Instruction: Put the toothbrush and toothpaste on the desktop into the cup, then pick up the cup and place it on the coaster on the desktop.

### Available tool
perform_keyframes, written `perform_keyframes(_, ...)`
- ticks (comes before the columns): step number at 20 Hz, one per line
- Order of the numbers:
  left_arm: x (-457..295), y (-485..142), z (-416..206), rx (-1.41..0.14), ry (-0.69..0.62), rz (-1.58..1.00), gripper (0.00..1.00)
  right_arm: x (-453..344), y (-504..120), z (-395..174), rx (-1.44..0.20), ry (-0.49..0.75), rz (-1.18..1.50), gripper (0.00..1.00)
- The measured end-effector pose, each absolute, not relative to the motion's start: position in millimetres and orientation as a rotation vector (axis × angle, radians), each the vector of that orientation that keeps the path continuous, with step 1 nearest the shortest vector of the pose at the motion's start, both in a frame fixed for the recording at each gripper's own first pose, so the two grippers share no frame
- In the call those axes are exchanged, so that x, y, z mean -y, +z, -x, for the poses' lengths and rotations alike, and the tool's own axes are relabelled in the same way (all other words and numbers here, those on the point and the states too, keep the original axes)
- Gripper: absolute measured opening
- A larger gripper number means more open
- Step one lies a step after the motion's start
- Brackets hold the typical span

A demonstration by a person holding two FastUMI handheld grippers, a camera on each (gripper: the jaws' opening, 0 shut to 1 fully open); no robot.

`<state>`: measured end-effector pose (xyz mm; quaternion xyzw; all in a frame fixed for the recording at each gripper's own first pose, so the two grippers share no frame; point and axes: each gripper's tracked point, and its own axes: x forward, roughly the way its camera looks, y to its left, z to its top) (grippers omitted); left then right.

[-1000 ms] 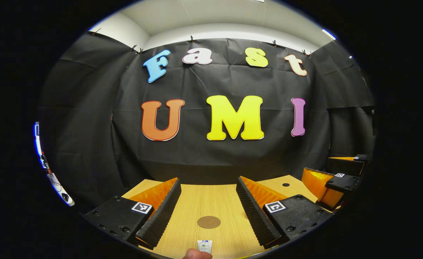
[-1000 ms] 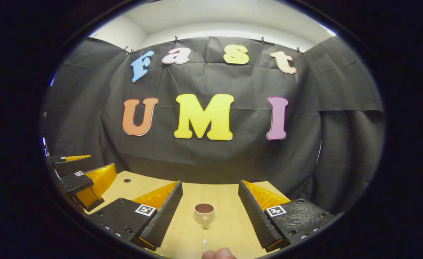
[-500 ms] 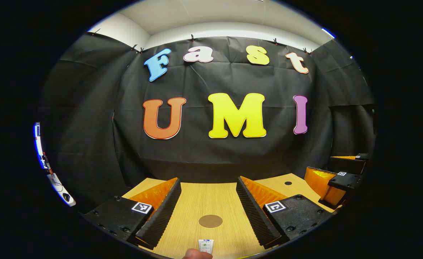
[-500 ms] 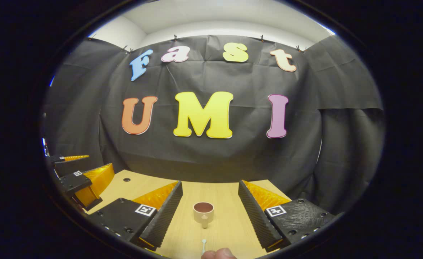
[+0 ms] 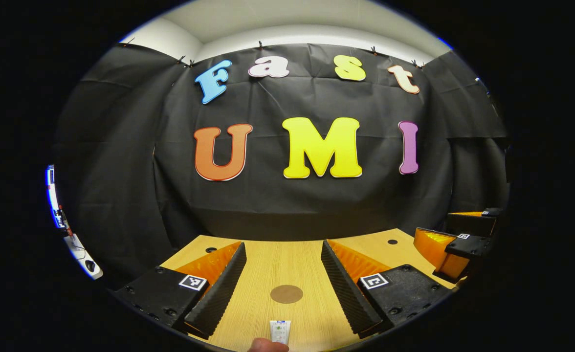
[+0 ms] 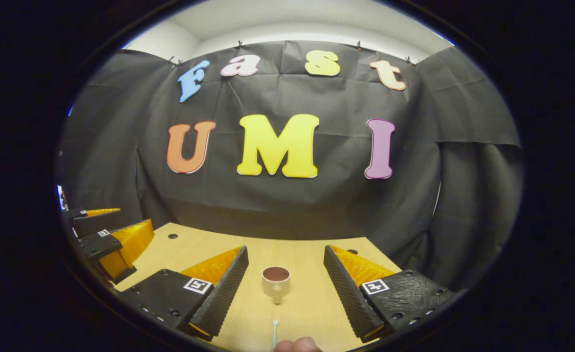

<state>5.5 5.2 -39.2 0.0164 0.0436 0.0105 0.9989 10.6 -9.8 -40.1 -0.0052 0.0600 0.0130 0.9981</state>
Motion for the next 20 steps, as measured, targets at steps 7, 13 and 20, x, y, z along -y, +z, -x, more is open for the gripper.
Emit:
perform_keyframes(7,-12,-97,14,-0.229,0.012,-0.035,0.98,5,-114,-7,-0.318,0.065,0.030,0.95)
perform_keyframes(13,-13,-150,43,-0.396,0.002,-0.034,0.99,-1,-196,13,-0.591,0.117,0.050,0.96)
perform_keyframes(20,-17,-167,58,-0.458,0.011,-0.037,0.99,0,-268,24,-0.825,0.082,0.022,0.96)
